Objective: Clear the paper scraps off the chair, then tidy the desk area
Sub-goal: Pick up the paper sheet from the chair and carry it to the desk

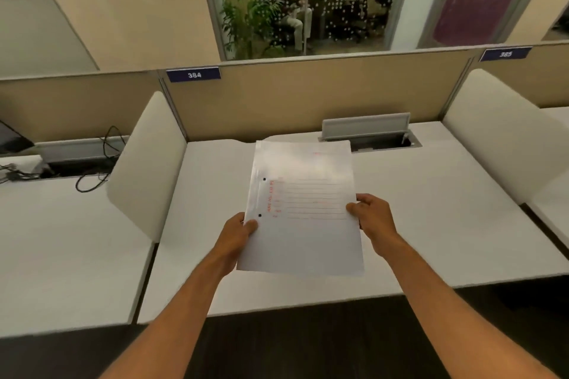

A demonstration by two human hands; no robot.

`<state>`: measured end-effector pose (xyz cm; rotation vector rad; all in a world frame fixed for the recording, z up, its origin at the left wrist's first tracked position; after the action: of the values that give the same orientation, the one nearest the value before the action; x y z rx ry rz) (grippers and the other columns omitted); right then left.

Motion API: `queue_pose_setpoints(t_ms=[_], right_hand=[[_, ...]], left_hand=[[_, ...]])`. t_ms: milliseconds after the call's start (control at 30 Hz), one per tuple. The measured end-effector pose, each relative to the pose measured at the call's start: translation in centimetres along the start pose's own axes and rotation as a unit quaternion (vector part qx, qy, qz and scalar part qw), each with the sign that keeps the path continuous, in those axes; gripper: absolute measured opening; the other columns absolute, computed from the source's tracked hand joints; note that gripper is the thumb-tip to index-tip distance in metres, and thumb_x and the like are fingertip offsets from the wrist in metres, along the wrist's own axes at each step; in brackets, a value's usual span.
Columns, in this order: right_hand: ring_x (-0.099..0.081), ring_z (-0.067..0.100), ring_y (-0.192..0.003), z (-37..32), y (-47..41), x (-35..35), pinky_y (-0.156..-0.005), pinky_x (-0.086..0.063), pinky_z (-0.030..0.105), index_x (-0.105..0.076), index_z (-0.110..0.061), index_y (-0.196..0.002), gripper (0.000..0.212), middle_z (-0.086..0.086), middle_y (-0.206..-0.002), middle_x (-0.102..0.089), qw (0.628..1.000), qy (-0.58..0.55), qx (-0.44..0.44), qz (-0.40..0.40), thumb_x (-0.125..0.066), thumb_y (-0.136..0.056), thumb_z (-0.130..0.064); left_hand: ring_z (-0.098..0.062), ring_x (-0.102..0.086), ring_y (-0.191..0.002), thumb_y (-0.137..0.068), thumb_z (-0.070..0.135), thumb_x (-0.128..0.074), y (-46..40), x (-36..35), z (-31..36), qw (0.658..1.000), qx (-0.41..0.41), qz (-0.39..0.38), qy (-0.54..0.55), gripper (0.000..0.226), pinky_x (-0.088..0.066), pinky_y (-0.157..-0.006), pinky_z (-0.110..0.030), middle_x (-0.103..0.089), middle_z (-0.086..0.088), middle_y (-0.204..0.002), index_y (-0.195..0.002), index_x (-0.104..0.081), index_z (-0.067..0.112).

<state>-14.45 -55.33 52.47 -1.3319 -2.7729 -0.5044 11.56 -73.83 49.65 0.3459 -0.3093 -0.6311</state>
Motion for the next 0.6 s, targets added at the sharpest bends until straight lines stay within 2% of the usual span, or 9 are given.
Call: queue_pose_setpoints(t_ms=[100, 167, 333, 433, 533, 600], right_hand=[[-0.073, 0.016, -0.074, -0.9, -3.7, -0.4, -0.061, -0.058, 0.027, -0.073, -0.027, -0.086, 0.019, -0.004, -0.082, -0.076, 0.999, 0.026, 0.002, -0.019, -0.069, -0.081, -0.009], [-0.073, 0.014, -0.072, -1.2, -5.8, -1.1, -0.059, -0.055, 0.022, -0.072, -0.028, -0.089, 0.019, -0.005, -0.084, -0.076, 0.999, 0.038, 0.001, -0.027, -0.069, -0.083, -0.010], [-0.072, 0.017, -0.077, -1.7, -11.5, -3.5, -0.061, -0.056, 0.023, -0.071, -0.022, -0.103, 0.019, -0.002, -0.092, -0.074, 0.997, 0.058, 0.007, -0.042, -0.065, -0.089, -0.011], [-0.069, 0.017, -0.086, -2.0, -15.4, -5.9, -0.064, -0.053, 0.023, -0.067, -0.020, -0.112, 0.027, -0.004, -0.098, -0.071, 0.995, 0.082, 0.009, -0.057, -0.060, -0.090, -0.006], [-0.068, 0.015, -0.087, -1.8, -20.0, -9.0, -0.065, -0.053, 0.023, -0.066, -0.025, -0.112, 0.035, -0.007, -0.100, -0.071, 0.993, 0.102, 0.008, -0.061, -0.056, -0.088, -0.001], [-0.067, 0.021, -0.093, -1.1, -23.2, -11.1, -0.076, -0.056, 0.033, -0.065, -0.022, -0.114, 0.036, 0.001, -0.110, -0.070, 0.991, 0.122, 0.009, -0.050, -0.055, -0.089, 0.001]], left_hand=[[-0.018, -0.074, -0.084, -0.089, 0.019, -0.060, -2.3, -0.3, 0.6, 0.999, 0.006, 0.020, 0.032, 0.019, -0.057, -0.066, -0.030, -0.077, 0.004, -0.097, -0.103, -0.072, 0.022], [-0.016, -0.074, -0.083, -0.085, 0.010, -0.060, -3.7, -0.6, 1.1, 0.999, 0.015, 0.023, 0.041, 0.025, -0.056, -0.063, -0.027, -0.077, 0.006, -0.096, -0.103, -0.072, 0.023], [-0.013, -0.073, -0.085, -0.079, -0.002, -0.062, -8.7, -0.5, 2.2, 0.998, 0.019, 0.036, 0.052, 0.040, -0.057, -0.063, -0.024, -0.076, 0.010, -0.096, -0.106, -0.070, 0.026], [-0.013, -0.073, -0.087, -0.080, -0.004, -0.064, -12.6, 0.4, 2.8, 0.997, 0.018, 0.048, 0.056, 0.044, -0.058, -0.063, -0.025, -0.076, 0.009, -0.098, -0.108, -0.069, 0.030], [-0.014, -0.071, -0.092, -0.083, -0.001, -0.066, -17.9, 1.7, 2.9, 0.998, 0.016, 0.055, 0.040, 0.044, -0.060, -0.073, -0.032, -0.074, 0.007, -0.104, -0.113, -0.068, 0.031], [-0.017, -0.068, -0.100, -0.085, 0.002, -0.069, -21.7, 2.6, 2.7, 0.998, 0.016, 0.062, 0.022, 0.046, -0.059, -0.084, -0.040, -0.071, 0.006, -0.111, -0.123, -0.065, 0.028]])
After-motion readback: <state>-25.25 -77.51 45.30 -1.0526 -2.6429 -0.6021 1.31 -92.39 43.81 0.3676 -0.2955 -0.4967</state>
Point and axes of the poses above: each hand's wrist, its own y-axis away from the middle knuckle, its own x-axis out of the back of the hand, z = x × y, the point moved 1 cm from there along -y, towards the middle knuckle
